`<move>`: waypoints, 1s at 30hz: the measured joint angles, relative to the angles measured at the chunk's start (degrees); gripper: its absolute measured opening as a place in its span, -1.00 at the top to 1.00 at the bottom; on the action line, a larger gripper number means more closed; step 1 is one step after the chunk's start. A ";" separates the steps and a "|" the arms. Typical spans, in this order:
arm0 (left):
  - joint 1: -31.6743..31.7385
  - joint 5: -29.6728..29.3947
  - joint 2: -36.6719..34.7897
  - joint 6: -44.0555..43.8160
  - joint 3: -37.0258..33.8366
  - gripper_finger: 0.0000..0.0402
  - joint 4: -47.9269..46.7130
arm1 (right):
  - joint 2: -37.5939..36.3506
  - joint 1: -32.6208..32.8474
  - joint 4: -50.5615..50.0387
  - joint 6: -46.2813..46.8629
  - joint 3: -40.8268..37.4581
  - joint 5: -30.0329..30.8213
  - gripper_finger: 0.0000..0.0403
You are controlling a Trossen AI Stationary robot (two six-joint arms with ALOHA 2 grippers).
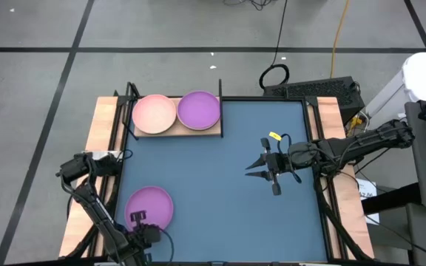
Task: Place and stack plates onto a shelf
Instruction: Stack the purple plate on top of the left light pink plate on the shelf
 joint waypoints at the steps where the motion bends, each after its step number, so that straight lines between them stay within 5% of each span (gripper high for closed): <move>1: -0.09 -0.54 0.00 0.76 0.00 0.62 0.00 | 0.00 0.00 -0.01 0.00 0.00 0.00 0.69; 9: 0.71 -5.06 0.00 7.87 0.00 0.93 -3.14 | 0.00 0.00 0.00 0.00 0.00 0.00 0.69; 20: 6.17 -6.10 0.00 19.46 3.28 0.95 -12.62 | 0.00 0.02 -0.26 1.49 0.00 -0.02 0.69; 30: 13.70 -18.28 -0.05 41.59 12.96 0.95 -18.88 | 0.00 0.01 -0.46 1.49 0.00 0.00 0.69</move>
